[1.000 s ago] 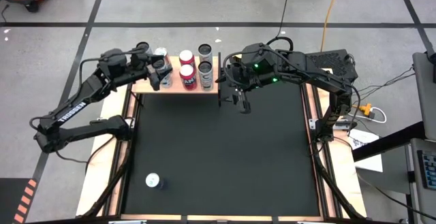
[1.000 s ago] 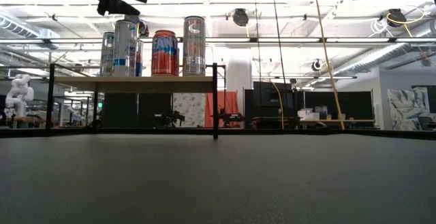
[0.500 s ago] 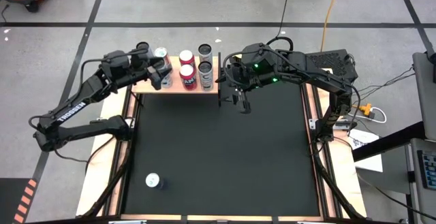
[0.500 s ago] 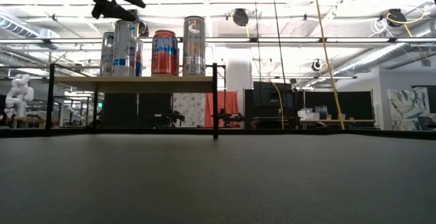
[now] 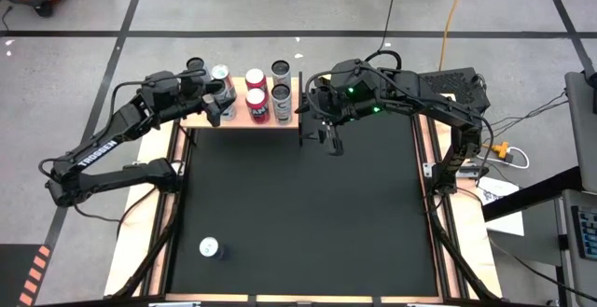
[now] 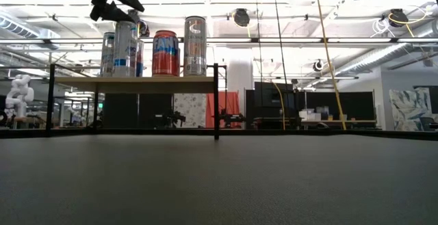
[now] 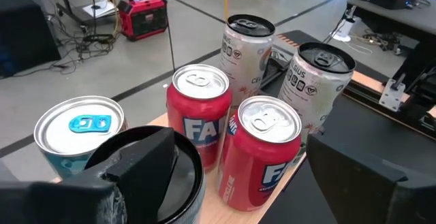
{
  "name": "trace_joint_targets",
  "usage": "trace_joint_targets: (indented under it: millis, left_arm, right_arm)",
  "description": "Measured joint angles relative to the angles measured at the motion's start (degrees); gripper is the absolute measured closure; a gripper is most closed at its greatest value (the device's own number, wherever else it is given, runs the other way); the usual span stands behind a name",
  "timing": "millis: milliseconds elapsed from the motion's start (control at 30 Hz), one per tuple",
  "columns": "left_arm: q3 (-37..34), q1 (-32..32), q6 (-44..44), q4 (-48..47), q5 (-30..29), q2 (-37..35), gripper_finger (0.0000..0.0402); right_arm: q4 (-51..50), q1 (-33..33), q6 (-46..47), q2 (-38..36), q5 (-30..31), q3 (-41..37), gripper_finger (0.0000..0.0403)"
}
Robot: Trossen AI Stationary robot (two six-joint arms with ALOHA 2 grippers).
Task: Place canned beverage on shelf
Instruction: Put the white-blue soda can aligned with the other white-blue soda can on the shelf
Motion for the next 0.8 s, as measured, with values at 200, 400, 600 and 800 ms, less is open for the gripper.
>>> trace_joint_targets:
  millis: [200, 400, 600, 800]
  left_arm:
    - [0.02, -0.02, 0.01, -0.50, 0.00, -0.01, 0.0065]
    - [0.02, -0.02, 0.00, -0.91, 0.00, -0.35, 0.0065]
    - [0.30, 0.00, -0.04, -0.49, 0.01, -1.55, 0.0065]
    - [3.09, -0.65, -0.60, -1.61, 1.77, -2.40, 0.0065]
  right_arm:
    - [0.02, 0.02, 0.02, 0.00, -0.02, 0.02, 0.0133]
    - [0.02, 0.01, 0.01, 0.00, -0.02, 0.00, 0.0133]
    - [0.02, 0.00, 0.02, 0.00, -0.02, 0.00, 0.0133]
    - [-0.05, 0.02, 0.00, 0.00, 0.00, 0.00, 0.0133]
